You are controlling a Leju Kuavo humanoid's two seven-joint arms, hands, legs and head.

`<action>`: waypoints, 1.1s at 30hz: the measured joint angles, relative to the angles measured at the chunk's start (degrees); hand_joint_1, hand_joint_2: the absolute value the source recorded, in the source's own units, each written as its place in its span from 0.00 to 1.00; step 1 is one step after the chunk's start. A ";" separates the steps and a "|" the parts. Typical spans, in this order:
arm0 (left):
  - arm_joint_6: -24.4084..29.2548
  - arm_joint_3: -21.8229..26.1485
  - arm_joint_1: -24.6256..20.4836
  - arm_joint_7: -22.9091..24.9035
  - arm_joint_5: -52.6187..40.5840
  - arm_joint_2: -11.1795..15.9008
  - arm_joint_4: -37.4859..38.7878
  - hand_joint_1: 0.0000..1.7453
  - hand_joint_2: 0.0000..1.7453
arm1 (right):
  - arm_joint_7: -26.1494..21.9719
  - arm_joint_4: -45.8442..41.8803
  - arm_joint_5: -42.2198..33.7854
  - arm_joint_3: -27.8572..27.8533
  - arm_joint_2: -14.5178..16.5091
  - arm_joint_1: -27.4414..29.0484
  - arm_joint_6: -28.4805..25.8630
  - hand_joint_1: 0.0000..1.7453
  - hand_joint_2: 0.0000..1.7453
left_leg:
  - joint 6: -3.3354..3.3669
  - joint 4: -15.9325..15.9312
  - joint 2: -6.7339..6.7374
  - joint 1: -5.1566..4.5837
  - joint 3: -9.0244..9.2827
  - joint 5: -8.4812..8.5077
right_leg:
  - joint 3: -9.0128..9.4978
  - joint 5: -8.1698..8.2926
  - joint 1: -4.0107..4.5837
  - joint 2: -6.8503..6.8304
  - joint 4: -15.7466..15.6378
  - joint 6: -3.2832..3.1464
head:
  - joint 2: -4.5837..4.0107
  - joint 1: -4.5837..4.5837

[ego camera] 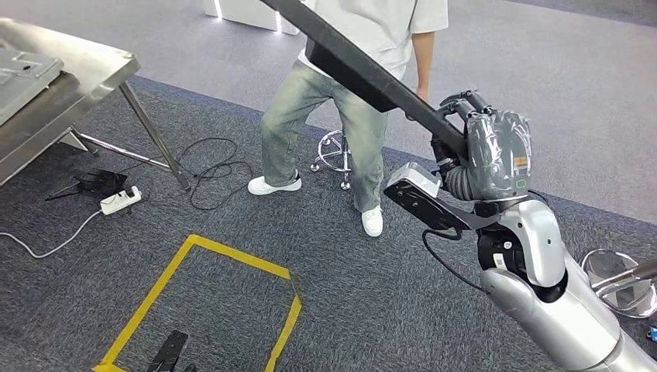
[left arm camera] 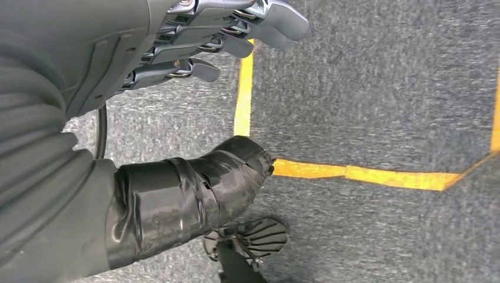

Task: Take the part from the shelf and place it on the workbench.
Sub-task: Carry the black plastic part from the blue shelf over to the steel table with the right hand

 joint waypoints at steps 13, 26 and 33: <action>-0.07 -0.74 -0.07 0.21 -0.06 -0.07 0.00 0.00 1.00 | 0.20 -0.03 -0.29 0.00 0.02 -0.21 0.38 1.00 1.00 | -3.17 14.22 0.35 0.69 -9.48 -4.98 | 6.45 1.33 0.39 0.15 -7.79 -2.54 | -0.01 -0.42; -0.05 -0.79 -0.21 0.35 -0.07 0.03 0.00 0.00 1.00 | 0.24 -0.02 -0.54 -0.02 -0.02 0.05 0.45 1.00 1.00 | 0.49 -1.21 0.38 0.19 -1.93 3.01 | 1.11 -6.05 0.00 0.21 6.30 0.31 | 0.00 0.06; -0.07 -0.81 -0.24 0.36 -0.06 0.04 0.00 0.00 1.00 | 0.20 0.03 -1.65 -0.02 -0.01 0.32 0.38 1.00 1.00 | -0.85 -0.29 -0.07 0.21 1.01 -0.40 | 2.36 3.65 -0.54 0.21 -6.34 0.41 | -0.01 0.02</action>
